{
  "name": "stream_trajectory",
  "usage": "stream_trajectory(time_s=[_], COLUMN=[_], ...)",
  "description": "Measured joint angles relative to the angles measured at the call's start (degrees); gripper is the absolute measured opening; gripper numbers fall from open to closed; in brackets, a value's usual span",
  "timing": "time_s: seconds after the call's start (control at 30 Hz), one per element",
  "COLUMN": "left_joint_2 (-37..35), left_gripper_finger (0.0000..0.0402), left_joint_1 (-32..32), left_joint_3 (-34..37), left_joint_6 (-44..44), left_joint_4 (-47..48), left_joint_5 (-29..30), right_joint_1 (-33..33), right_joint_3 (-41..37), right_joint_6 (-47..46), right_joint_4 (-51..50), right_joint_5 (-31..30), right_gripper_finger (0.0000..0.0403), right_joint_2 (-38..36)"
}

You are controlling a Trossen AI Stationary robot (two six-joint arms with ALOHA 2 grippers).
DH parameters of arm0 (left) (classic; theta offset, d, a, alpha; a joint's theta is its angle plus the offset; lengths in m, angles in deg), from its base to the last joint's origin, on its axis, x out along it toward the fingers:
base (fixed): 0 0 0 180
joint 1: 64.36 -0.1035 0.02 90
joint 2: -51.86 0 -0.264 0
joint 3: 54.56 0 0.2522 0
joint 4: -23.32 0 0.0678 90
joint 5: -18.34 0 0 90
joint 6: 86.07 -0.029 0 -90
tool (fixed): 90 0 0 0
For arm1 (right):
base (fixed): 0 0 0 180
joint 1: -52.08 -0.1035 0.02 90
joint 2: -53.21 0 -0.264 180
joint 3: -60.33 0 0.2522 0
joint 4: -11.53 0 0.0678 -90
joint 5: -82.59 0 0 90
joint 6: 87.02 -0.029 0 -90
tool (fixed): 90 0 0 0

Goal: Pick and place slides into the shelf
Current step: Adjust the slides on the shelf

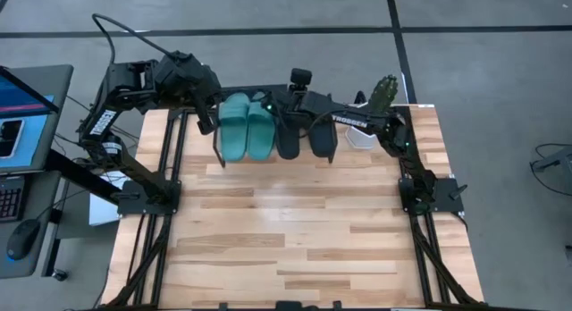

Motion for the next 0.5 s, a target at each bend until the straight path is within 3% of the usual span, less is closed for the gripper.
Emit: stream_trajectory(time_s=[0.5], left_joint_2=[0.0], left_gripper_finger=[0.0], left_joint_1=[0.02], left_joint_3=[0.0], left_joint_6=[0.91], left_joint_4=[-0.01], left_joint_5=[-0.16], right_joint_1=[1.24], right_joint_3=[0.34], right_joint_6=[0.04], right_joint_4=[-4.61], right_joint_5=[5.27], right_gripper_finger=[0.0], right_joint_2=[2.29])
